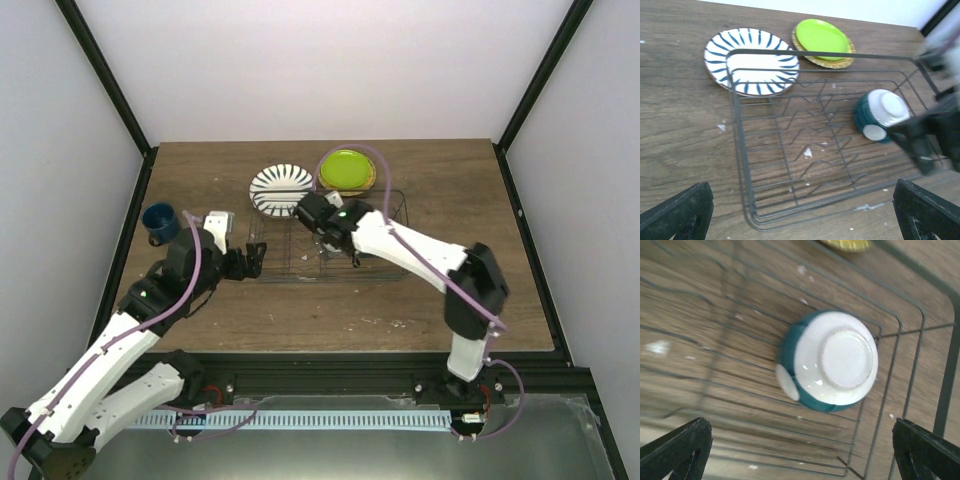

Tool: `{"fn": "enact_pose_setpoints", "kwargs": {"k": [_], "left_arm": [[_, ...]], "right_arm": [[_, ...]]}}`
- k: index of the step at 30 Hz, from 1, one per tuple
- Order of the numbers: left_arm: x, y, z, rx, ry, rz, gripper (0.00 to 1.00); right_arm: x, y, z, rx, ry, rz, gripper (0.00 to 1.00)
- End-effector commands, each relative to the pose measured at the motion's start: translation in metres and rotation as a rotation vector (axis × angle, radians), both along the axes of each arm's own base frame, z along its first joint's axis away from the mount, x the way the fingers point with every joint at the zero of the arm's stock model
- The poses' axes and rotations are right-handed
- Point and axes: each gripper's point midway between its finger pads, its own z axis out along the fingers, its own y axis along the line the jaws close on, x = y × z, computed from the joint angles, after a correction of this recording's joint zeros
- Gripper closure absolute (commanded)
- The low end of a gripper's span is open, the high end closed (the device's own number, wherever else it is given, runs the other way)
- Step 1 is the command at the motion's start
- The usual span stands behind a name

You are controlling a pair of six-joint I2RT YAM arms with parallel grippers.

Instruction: Load the mixed dishes into the dish rack

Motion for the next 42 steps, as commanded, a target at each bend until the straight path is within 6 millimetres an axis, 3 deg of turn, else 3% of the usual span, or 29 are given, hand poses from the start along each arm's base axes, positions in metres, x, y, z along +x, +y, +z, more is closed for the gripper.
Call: {"fn": "enact_pose_setpoints", "kwargs": {"k": [1,4,9,13,15,19,23,27,33,36,42], "left_arm": [[0.014,0.024,0.012,0.084,0.002,0.105,0.0],[0.029,0.034,0.017,0.129,0.025,0.14,0.0],[0.068,0.049,0.03,0.198,0.058,0.195,0.0],[0.102,0.076,0.033,0.241,0.112,0.253,0.0],[0.118,0.096,0.028,0.255,0.161,0.299,0.0],[0.136,0.151,-0.001,0.348,0.306,0.431,0.0],[0.145,0.196,-0.038,0.419,0.462,0.517,0.0],[0.149,0.241,-0.061,0.429,0.544,0.591,0.0],[0.146,0.297,-0.069,0.337,0.57,0.676,0.0],[0.148,0.312,-0.08,0.325,0.601,0.698,0.0],[0.16,0.32,-0.112,0.321,0.658,0.689,0.0]], "right_arm": [[-0.014,0.041,0.082,0.404,-0.099,0.175,0.0],[-0.024,0.051,0.126,0.641,-0.146,0.294,0.0],[-0.019,0.034,0.153,0.922,-0.141,0.423,0.0],[0.01,0.003,0.148,0.989,-0.157,0.398,0.0],[0.031,-0.022,0.144,1.014,-0.182,0.355,0.0],[0.056,-0.067,0.136,1.066,-0.2,0.265,0.0],[0.069,-0.101,0.127,1.007,-0.228,0.161,0.0],[0.067,-0.11,0.128,0.98,-0.25,0.132,0.0],[0.061,-0.113,0.121,0.977,-0.246,0.122,0.0],[0.062,-0.113,0.115,0.971,-0.231,0.114,0.0],[0.063,-0.114,0.109,0.966,-0.22,0.104,0.0]]}}
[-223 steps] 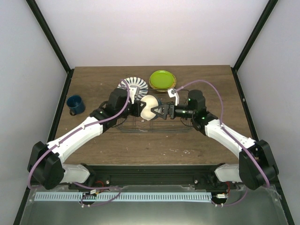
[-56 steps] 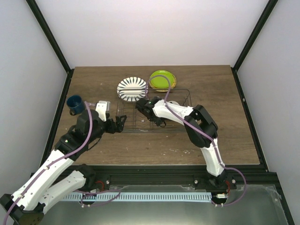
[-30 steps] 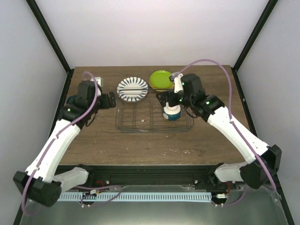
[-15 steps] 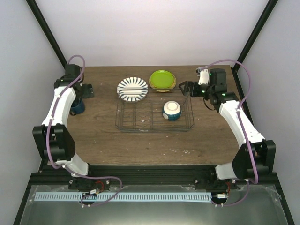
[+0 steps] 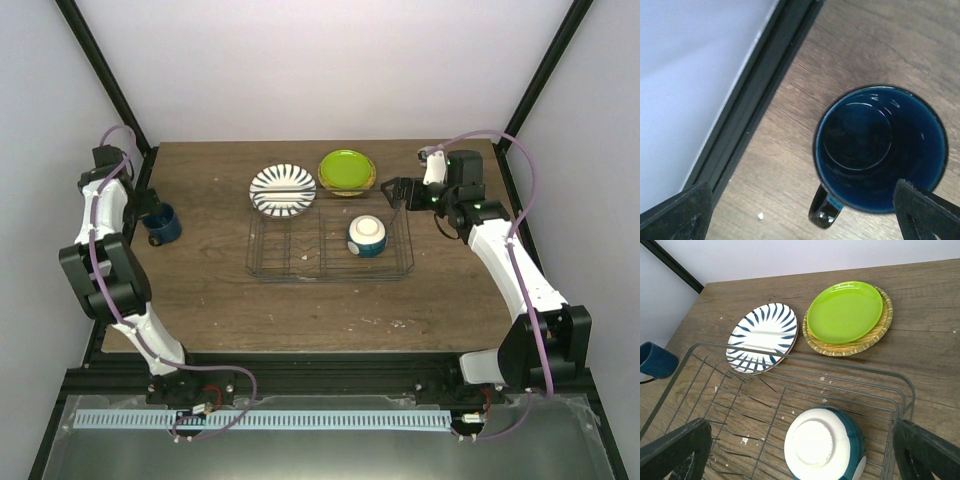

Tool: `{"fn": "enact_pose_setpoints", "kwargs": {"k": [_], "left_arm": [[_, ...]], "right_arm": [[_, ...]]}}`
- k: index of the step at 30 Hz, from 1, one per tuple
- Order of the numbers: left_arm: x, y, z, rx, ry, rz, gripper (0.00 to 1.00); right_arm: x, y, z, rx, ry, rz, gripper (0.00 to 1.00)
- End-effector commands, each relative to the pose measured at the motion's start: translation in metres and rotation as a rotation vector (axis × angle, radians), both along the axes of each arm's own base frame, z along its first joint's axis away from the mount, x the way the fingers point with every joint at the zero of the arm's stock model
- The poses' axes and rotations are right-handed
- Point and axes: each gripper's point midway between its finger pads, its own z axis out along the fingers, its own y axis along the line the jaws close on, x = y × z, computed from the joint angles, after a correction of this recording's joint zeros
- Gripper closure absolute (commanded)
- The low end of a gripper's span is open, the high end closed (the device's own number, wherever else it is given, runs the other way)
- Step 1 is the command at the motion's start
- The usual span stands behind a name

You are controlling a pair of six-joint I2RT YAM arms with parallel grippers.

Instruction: Load the mixed dishes into the dish rack

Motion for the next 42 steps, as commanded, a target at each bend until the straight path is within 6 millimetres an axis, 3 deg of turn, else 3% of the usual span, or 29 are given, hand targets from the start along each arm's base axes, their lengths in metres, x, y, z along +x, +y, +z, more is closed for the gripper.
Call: {"fn": "enact_pose_setpoints", "kwargs": {"k": [1,15,22,30,36,38,42], "left_arm": [[0.014,-0.003,-0.024,-0.037,0.028,-0.036,0.0],[0.034,0.005,-0.07,-0.076,0.065,-0.04,0.04],[0.039,0.003,-0.082,-0.111,0.081,-0.048,0.54],[0.04,-0.003,-0.082,-0.153,0.063,-0.055,0.99],[0.045,-0.022,-0.057,-0.231,-0.035,-0.073,1.0],[0.055,-0.041,-0.031,-0.323,-0.149,-0.111,1.0],[0.07,-0.08,0.045,-0.489,-0.415,-0.199,1.0]], "right_arm": [[0.0,-0.003,-0.002,-0.012,-0.005,-0.003,0.0],[0.002,-0.005,-0.012,-0.03,0.019,-0.013,0.0],[0.004,-0.007,-0.015,-0.04,0.022,-0.024,0.0],[0.003,-0.007,-0.014,-0.036,0.019,-0.021,0.0],[0.001,0.005,-0.017,0.011,0.026,0.037,0.0],[0.0,0.01,-0.019,0.031,0.027,0.062,0.0],[-0.006,0.029,-0.013,0.125,0.019,0.163,0.0]]}}
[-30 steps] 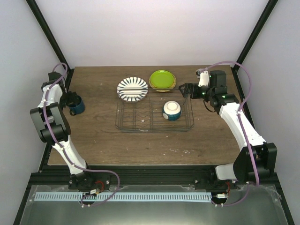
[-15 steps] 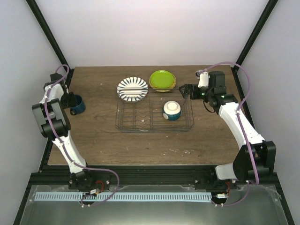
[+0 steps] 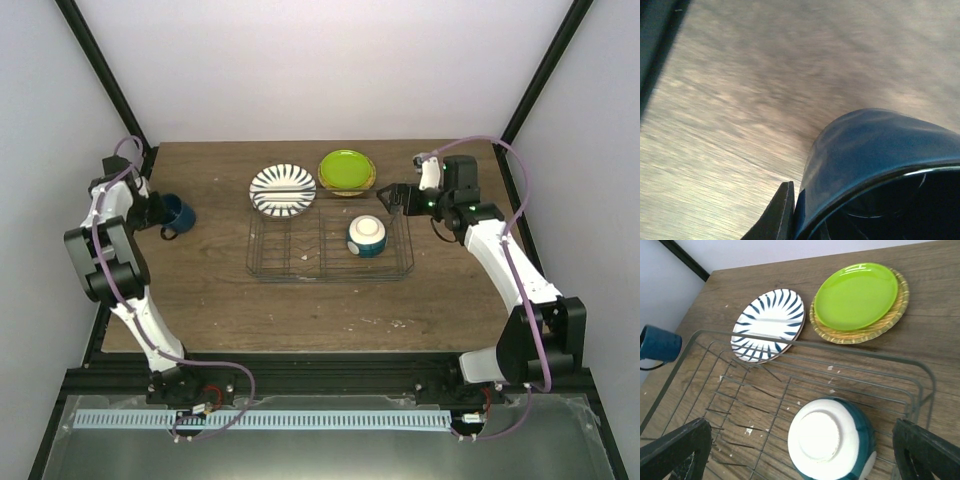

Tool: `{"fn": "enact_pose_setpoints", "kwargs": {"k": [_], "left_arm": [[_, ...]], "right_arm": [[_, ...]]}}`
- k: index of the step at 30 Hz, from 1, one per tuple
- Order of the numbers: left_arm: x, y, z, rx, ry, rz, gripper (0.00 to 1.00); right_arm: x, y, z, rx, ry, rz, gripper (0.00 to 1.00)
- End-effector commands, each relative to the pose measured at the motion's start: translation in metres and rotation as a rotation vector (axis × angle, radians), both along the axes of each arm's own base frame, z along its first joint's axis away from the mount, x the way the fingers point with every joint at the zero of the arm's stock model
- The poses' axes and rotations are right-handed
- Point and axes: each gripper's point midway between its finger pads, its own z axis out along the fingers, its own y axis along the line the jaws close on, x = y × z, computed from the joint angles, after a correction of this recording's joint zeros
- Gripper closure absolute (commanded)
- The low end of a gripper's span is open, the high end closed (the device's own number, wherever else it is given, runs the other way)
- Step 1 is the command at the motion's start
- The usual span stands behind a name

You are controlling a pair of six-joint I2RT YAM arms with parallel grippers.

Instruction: Load the mixed dishes into the dish rack

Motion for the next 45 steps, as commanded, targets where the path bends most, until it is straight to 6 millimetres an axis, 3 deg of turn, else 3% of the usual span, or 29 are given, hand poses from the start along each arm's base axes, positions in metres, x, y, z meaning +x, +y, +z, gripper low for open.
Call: {"fn": "enact_pose_setpoints", "kwargs": {"k": [1,7,11,18,21,25,30,36,45], "left_arm": [[0.033,-0.045,0.132,-0.195,-0.442,-0.07,1.0],[0.01,-0.086,0.245,-0.279,-0.73,-0.16,1.0],[-0.015,-0.143,0.285,-0.439,-0.873,-0.285,1.0],[-0.036,-0.274,0.266,-0.629,-0.874,-0.489,1.0],[-0.043,-0.313,0.265,-0.703,-0.882,-0.535,1.0],[-0.053,-0.35,0.258,-0.798,-0.878,-0.566,1.0],[-0.064,-0.374,0.258,-0.9,-0.916,-0.566,1.0],[-0.078,-0.396,0.27,-1.011,-0.93,-0.549,1.0],[-0.093,-0.403,0.275,-1.151,-0.923,-0.516,1.0]], "right_arm": [[-0.008,0.027,0.012,0.14,-0.018,0.152,0.0],[-0.031,0.051,0.026,0.314,-0.032,0.312,0.0],[-0.047,0.066,0.029,0.366,-0.046,0.411,0.0],[-0.073,0.102,0.045,0.438,-0.103,0.57,0.0],[-0.087,0.115,0.056,0.473,-0.157,0.637,0.0],[-0.105,0.121,0.063,0.525,-0.208,0.683,0.0],[-0.116,0.134,0.054,0.512,-0.225,0.711,0.03],[-0.122,0.132,0.047,0.542,-0.299,0.708,0.05],[-0.131,0.132,0.042,0.613,-0.364,0.746,0.1]]}}
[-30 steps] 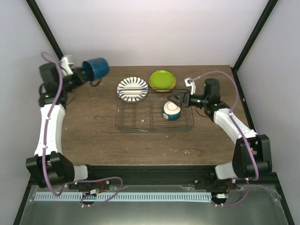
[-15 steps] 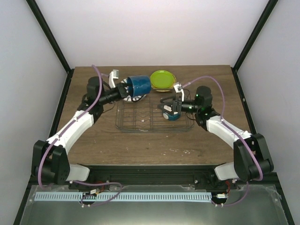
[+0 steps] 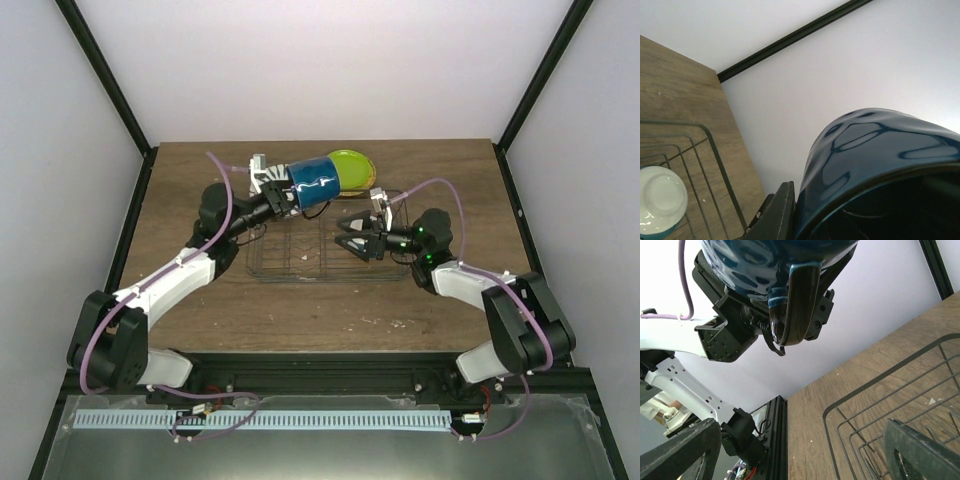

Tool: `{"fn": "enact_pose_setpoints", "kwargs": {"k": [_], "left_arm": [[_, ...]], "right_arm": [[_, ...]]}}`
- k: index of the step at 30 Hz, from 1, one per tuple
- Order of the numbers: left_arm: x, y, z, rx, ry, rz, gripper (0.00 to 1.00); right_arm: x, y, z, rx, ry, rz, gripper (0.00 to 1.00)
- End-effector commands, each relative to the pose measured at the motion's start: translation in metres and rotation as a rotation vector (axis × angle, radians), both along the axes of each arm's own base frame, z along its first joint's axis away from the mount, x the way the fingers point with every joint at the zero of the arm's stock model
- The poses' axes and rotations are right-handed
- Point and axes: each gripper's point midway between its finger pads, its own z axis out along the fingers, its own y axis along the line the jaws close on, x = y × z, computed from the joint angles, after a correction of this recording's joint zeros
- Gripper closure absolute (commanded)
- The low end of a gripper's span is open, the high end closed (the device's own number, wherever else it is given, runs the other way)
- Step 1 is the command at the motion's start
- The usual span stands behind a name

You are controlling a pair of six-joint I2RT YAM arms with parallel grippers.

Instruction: Load the mixed dishes into the dish rack

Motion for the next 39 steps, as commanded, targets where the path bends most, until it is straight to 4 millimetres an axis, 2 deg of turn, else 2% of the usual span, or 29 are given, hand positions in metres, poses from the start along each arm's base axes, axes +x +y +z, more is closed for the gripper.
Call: {"fn": "enact_pose_setpoints", "kwargs": {"k": [1,6,14,29,32,39], "left_arm": [[-0.011,0.003,0.038,-0.128,-0.089,0.003,1.0],[-0.02,0.0,0.028,-0.119,-0.063,-0.007,1.0],[-0.032,-0.016,0.01,-0.083,-0.043,-0.029,1.0],[-0.036,-0.055,-0.014,-0.094,-0.013,-0.096,1.0],[-0.035,-0.056,-0.013,-0.106,-0.013,-0.1,1.0],[-0.035,-0.055,-0.001,-0.083,-0.042,-0.09,1.0]], "right_arm": [[-0.009,0.001,0.017,0.086,-0.106,0.032,0.12],[-0.009,0.003,0.019,0.128,-0.103,0.068,0.17],[-0.007,0.007,0.023,0.131,-0.102,0.089,0.22],[-0.005,0.01,0.025,0.119,-0.102,0.103,0.38],[-0.006,0.01,0.025,0.113,-0.104,0.112,0.46],[-0.004,0.011,0.021,0.094,-0.099,0.112,0.58]]}}
